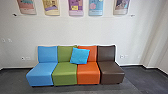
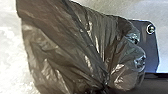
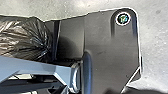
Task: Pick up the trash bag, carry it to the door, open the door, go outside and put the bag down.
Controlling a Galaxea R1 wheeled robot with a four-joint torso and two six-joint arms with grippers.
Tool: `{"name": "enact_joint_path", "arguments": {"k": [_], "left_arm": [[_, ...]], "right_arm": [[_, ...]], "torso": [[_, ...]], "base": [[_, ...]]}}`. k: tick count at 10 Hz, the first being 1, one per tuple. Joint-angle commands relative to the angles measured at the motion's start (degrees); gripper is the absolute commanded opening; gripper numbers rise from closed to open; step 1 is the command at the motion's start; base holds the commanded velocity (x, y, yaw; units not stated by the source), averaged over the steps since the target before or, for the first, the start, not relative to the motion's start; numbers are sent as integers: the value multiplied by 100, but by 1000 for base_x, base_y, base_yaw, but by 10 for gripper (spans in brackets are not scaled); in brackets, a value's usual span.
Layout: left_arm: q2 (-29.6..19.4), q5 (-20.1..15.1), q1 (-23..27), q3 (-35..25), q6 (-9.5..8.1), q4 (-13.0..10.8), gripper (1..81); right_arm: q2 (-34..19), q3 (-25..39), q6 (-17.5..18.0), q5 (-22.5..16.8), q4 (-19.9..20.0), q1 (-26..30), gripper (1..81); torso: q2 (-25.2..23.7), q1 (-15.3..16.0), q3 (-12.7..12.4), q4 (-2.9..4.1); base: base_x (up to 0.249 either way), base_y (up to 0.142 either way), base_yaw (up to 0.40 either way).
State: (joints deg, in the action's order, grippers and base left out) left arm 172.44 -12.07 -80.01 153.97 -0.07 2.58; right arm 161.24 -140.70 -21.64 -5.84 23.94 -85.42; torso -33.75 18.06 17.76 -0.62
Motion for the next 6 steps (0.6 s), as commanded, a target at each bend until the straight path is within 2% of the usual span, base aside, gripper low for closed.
{"name": "enact_joint_path", "arguments": {"k": [1,2,3,6], "left_arm": [[80,-402,332,-7,7,-48,10],[115,-402,323,-7,7,-65,10],[151,-402,297,-7,-1,-197,10],[160,-402,297,-7,-1,-214,10]], "right_arm": [[67,-192,-42,-383,40,214,811],[173,-324,-42,-366,23,196,811],[313,-500,-51,-313,14,195,811],[437,-633,-51,-313,-4,187,811]], "torso": [[557,-358,0,0],[756,-489,0,0],[960,-620,-344,0],[1506,-970,-743,0]], "base": [[0,0,0],[0,0,0],[0,0,0],[0,0,0]]}}
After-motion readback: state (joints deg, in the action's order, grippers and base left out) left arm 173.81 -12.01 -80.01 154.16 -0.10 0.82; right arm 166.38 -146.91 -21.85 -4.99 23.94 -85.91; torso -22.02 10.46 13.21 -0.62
